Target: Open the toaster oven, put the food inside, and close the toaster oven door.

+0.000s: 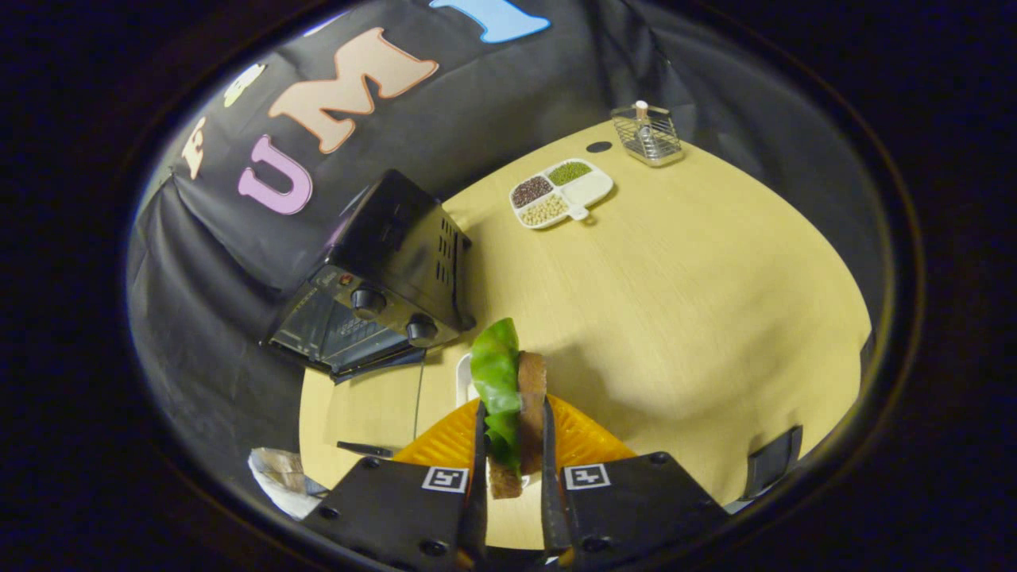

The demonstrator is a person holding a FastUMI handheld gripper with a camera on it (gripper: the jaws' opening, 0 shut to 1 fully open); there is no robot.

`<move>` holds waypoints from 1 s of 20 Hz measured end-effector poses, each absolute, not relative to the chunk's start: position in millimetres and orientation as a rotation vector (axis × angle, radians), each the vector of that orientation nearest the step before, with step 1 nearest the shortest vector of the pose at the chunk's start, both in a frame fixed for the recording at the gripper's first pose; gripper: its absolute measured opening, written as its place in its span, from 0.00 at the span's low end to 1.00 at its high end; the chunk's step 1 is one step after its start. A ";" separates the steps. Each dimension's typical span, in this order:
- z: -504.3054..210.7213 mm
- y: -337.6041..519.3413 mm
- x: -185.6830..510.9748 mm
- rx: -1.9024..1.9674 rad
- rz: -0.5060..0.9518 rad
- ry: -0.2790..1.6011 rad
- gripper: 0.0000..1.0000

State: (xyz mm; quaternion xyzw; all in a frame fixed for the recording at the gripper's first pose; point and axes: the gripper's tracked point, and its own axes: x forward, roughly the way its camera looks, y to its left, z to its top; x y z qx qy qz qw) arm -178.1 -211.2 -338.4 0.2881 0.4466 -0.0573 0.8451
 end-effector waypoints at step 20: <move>-268.0 -75.9 -118.8 0.952 0.031 0.894 0.29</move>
